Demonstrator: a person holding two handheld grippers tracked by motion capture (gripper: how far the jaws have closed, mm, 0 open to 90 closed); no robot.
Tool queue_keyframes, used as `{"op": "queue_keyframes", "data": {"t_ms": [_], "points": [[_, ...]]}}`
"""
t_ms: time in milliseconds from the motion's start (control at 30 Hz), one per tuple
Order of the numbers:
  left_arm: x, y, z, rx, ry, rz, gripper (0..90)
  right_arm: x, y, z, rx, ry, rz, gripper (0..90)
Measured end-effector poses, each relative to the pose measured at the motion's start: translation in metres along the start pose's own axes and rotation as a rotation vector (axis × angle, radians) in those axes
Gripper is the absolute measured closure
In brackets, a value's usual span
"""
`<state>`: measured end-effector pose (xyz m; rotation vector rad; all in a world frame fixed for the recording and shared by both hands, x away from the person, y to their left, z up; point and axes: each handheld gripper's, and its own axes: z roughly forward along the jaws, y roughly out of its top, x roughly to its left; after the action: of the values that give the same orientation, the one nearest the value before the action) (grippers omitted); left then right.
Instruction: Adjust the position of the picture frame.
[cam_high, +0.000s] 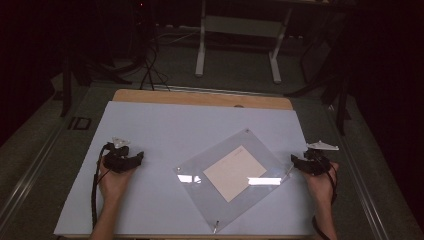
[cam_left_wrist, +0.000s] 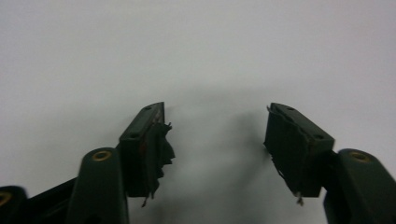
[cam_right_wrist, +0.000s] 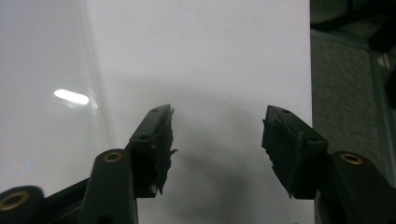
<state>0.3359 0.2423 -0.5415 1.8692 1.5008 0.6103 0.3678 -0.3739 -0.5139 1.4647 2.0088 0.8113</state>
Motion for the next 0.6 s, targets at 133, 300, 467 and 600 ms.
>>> {"op": "queue_keyframes", "data": {"t_ms": [133,300,467,600], "points": [[-0.002,0.0,-0.003,-0.014,-0.03,0.01,44.0,0.0,0.001,-0.007,-0.042,0.031,0.002,44.5],[-0.009,-0.001,-0.011,-0.052,-0.006,0.062,43.7,0.005,0.005,-0.019,-0.094,0.08,0.0,49.4],[-0.01,-0.002,-0.014,-0.073,0.001,0.076,45.1,0.009,0.008,-0.027,-0.118,0.121,-0.004,49.6],[-0.008,-0.004,-0.017,-0.082,-0.013,0.058,46.2,0.011,0.009,-0.031,-0.111,0.16,-0.012,53.7]]}}
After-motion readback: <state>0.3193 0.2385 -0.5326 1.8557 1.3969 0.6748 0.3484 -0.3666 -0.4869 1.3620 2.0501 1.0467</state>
